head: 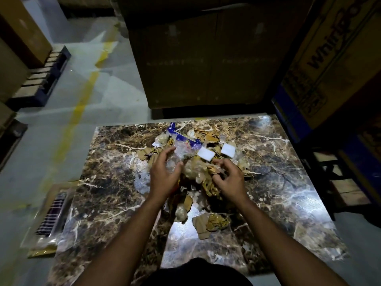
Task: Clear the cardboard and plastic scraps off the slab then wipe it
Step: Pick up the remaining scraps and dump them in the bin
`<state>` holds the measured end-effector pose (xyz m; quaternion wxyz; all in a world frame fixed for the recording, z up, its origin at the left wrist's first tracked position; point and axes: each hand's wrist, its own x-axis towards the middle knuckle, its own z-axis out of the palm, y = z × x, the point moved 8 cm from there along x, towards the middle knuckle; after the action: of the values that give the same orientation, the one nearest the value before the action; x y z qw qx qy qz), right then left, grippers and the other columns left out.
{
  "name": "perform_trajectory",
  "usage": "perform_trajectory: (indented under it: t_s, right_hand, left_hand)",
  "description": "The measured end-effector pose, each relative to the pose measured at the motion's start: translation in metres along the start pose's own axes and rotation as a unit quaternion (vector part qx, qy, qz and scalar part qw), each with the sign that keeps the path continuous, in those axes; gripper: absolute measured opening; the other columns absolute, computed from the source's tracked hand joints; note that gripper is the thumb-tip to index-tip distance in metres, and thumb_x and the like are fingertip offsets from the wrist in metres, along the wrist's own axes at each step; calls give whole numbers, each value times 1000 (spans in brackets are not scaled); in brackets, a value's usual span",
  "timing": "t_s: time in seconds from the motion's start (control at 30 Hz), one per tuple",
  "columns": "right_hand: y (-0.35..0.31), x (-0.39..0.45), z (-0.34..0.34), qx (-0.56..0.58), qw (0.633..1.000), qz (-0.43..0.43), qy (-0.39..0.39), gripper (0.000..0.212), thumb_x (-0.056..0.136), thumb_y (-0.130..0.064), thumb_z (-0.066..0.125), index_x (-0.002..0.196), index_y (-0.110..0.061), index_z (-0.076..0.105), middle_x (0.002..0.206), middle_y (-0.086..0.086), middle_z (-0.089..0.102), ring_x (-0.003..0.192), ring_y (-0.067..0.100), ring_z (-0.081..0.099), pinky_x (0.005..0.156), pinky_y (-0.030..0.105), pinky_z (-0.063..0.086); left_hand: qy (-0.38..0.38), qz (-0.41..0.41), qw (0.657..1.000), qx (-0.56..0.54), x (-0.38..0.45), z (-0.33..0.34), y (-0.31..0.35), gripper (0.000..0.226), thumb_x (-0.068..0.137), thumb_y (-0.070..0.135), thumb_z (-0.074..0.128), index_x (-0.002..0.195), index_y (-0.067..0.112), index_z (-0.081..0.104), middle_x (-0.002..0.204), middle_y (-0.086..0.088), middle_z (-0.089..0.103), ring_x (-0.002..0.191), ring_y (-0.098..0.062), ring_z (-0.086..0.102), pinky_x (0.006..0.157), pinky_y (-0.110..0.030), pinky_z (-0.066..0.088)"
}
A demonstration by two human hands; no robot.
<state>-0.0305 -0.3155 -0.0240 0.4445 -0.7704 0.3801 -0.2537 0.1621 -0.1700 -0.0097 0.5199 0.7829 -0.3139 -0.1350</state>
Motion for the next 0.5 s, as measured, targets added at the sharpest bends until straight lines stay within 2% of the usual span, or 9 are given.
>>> perform_trajectory:
  t_s: [0.03,0.1,0.23,0.3,0.37,0.43,0.5]
  right_hand:
    - [-3,2,-3,21,1000,4,12,29,84,0,68,93,-25,57,116,-6,70,91,-1,66,63,9,51]
    - [-8,4,-8,62,997,15,31,29,84,4,65,86,-24,54,115,-7,72,100,-1,67,64,14,53]
    - [-13,7,-6,115,992,44,37,33,86,6,61,81,-25,52,109,-4,73,105,10,69,71,29,58]
    - [-12,7,-4,134,988,63,38,33,87,9,60,81,-22,52,104,-1,72,95,1,68,65,20,55]
    - [-11,6,0,147,986,70,36,30,88,11,58,81,-17,50,93,-3,66,74,-12,60,57,12,47]
    - [-7,5,6,164,982,84,34,30,89,9,58,80,-19,51,89,-2,61,64,-8,54,56,17,45]
    - [-2,4,11,205,973,100,40,33,91,6,57,79,-24,54,90,0,60,71,3,55,62,24,46]
  left_hand:
    - [2,-11,1000,-19,0,1,3,49,92,23,72,137,31,56,139,3,56,123,-9,53,88,-15,43]
    - [-3,-25,998,-57,-3,5,11,46,94,22,70,137,29,58,144,5,53,129,-9,48,93,-18,39]
    - [-37,-37,995,-89,-11,20,19,29,95,27,68,123,30,69,140,7,52,131,-4,44,107,-37,37]
    - [-27,-35,995,-91,-13,24,19,20,95,22,67,115,26,72,138,0,52,124,-2,45,107,-36,39]
    - [-13,-46,993,-112,-14,26,18,15,95,18,66,108,26,70,143,-3,48,126,-5,44,104,-31,36]
    - [-23,-66,988,-136,-16,34,16,15,95,18,67,104,29,65,150,1,44,134,-12,42,108,-36,35]
    - [-29,-97,982,-160,-19,40,13,19,93,17,69,106,28,61,141,10,51,133,-18,46,108,-47,43]
